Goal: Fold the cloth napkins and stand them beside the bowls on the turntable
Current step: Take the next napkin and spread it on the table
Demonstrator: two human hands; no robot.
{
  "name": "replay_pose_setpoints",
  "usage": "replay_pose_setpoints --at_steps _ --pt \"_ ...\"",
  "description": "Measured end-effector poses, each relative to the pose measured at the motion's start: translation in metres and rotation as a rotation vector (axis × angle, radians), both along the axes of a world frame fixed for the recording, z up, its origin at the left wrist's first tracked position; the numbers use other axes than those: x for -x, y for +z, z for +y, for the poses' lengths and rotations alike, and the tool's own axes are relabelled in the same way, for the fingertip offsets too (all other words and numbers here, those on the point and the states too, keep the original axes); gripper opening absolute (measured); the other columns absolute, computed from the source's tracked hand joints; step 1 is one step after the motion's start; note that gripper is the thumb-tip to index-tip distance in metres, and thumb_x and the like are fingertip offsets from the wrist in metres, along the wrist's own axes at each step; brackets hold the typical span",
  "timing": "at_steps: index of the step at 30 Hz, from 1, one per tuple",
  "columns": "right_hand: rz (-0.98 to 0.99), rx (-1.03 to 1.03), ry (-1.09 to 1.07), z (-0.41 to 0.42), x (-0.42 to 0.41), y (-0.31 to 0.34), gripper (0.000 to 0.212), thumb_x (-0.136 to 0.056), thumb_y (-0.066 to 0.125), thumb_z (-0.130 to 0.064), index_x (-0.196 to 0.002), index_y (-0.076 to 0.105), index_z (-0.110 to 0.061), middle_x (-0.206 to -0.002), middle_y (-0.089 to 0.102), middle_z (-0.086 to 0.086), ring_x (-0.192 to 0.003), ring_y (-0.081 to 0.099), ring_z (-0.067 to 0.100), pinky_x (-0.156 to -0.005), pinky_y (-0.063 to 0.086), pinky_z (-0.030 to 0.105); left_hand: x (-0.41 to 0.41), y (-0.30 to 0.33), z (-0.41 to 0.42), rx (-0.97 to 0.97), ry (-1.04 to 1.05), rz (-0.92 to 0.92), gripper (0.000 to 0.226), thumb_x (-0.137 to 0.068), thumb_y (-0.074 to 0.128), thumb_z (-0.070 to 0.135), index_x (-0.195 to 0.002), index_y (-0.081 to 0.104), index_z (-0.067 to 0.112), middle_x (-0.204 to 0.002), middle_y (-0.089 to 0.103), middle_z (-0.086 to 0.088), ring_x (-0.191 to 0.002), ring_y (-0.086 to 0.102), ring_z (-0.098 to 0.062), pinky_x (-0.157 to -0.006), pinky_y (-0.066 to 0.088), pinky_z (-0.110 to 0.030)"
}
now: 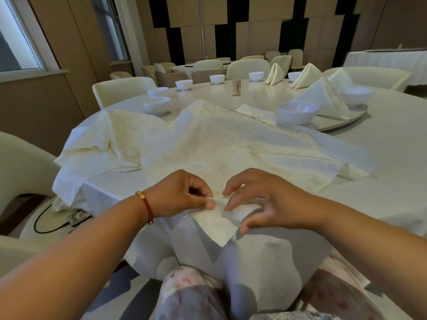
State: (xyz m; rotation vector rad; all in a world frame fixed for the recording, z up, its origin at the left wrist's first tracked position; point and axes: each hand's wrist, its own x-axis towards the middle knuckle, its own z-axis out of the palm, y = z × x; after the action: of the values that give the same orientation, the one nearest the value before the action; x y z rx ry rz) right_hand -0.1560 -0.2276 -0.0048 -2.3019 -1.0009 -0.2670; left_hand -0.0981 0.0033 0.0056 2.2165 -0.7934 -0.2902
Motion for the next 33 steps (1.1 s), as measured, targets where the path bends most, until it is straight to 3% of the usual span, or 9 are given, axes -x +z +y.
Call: replay_pose_setpoints --at_steps 4,8,11,14,17,20,24,29,33 --pt "0.078 -0.171 -0.088 0.004 -0.002 0.003 0.004 -0.079 0.075 -0.028 -0.077 0.075 -0.025 -0.096 0.069 -0.013 -0.093 0.063 0.008 -0.082 0.050 0.029 -0.001 0.001 0.003 0.009 -0.005 -0.027 0.005 -0.080 0.076 0.025 -0.080 0.075 0.020 -0.075 0.071 0.005 -0.068 0.061 -0.007 -0.068 0.050 -0.020" --pt "0.174 -0.261 -0.348 0.003 -0.001 0.016 0.021 -0.093 0.060 -0.030 -0.075 0.059 -0.020 -0.071 0.062 -0.010 -0.067 0.055 0.001 -0.064 0.044 0.023 0.003 0.009 0.022 0.124 -0.061 -0.013 0.064 -0.068 0.052 0.081 -0.100 0.071 0.029 -0.101 0.071 0.009 -0.092 0.065 -0.006 -0.083 0.049 -0.018" --pt "0.267 -0.294 -0.496 -0.005 0.002 0.027 0.030 -0.095 0.053 -0.036 -0.074 0.051 -0.015 -0.062 0.049 -0.008 -0.055 0.043 0.005 -0.056 0.035 0.025 0.008 0.014 0.035 0.068 -0.070 -0.022 0.070 -0.060 0.064 0.079 -0.101 0.072 0.023 -0.102 0.071 0.001 -0.094 0.066 -0.013 -0.088 0.052 -0.031" --pt "0.313 -0.322 -0.548 -0.018 0.016 0.039 0.033 -0.095 0.052 -0.036 -0.069 0.049 -0.015 -0.057 0.044 -0.007 -0.049 0.038 0.006 -0.053 0.030 0.026 0.014 0.015 0.037 -0.039 -0.007 -0.137 0.088 -0.058 0.055 0.087 -0.093 0.072 0.007 -0.090 0.071 -0.009 -0.084 0.066 -0.023 -0.085 0.051 -0.044" --pt "0.354 -0.358 -0.525 -0.031 0.035 0.052 0.036 -0.093 0.056 -0.036 -0.062 0.048 -0.019 -0.054 0.040 -0.007 -0.048 0.033 0.006 -0.055 0.025 0.027 0.025 0.023 0.031 -0.003 -0.066 -0.104 0.095 -0.062 0.056 0.083 -0.090 0.065 -0.007 -0.088 0.064 -0.025 -0.079 0.062 -0.037 -0.081 0.053 -0.047" --pt "0.470 -0.465 -0.422 -0.042 0.054 0.068 0.037 -0.075 0.067 -0.053 -0.058 0.051 -0.023 -0.066 0.035 0.003 -0.065 0.029 0.019 -0.064 0.023 0.032 0.038 0.039 0.025 0.062 -0.120 0.049 0.085 -0.061 0.068 0.074 -0.088 0.066 -0.007 -0.084 0.064 -0.027 -0.068 0.059 -0.023 -0.069 0.051 -0.030" --pt "0.520 -0.538 -0.395 -0.050 0.056 0.080 0.032 -0.073 0.060 -0.049 -0.059 0.051 -0.022 -0.069 0.032 0.004 -0.071 0.026 0.021 -0.068 0.022 0.033 0.043 0.049 0.017 0.006 -0.132 0.112 0.072 -0.076 0.067 0.057 -0.092 0.059 -0.013 -0.086 0.061 -0.030 -0.073 0.056 -0.022 -0.071 0.048 -0.032" --pt "0.373 -0.133 -0.664 -0.046 -0.010 0.057 0.029 -0.093 0.058 -0.034 -0.070 0.056 -0.016 -0.069 0.049 0.001 -0.069 0.042 0.017 -0.064 0.029 0.031 0.011 0.025 0.001 -0.258 0.131 -0.104 0.038 -0.089 0.062 0.036 -0.064 0.045 0.013 -0.057 0.041 0.007 -0.054 0.037 -0.004 -0.060 0.034 -0.022" --pt "0.310 0.068 -0.701 -0.040 -0.073 0.043 0.024 -0.094 0.056 -0.028 -0.078 0.056 -0.010 -0.078 0.056 0.003 -0.074 0.048 0.016 -0.056 0.029 0.026 -0.020 0.013 -0.004 -0.340 0.256 -0.202 0.045 -0.090 0.062 0.034 -0.060 0.032 0.017 -0.060 0.032 0.003 -0.057 0.029 -0.011 -0.056 0.026 -0.026"
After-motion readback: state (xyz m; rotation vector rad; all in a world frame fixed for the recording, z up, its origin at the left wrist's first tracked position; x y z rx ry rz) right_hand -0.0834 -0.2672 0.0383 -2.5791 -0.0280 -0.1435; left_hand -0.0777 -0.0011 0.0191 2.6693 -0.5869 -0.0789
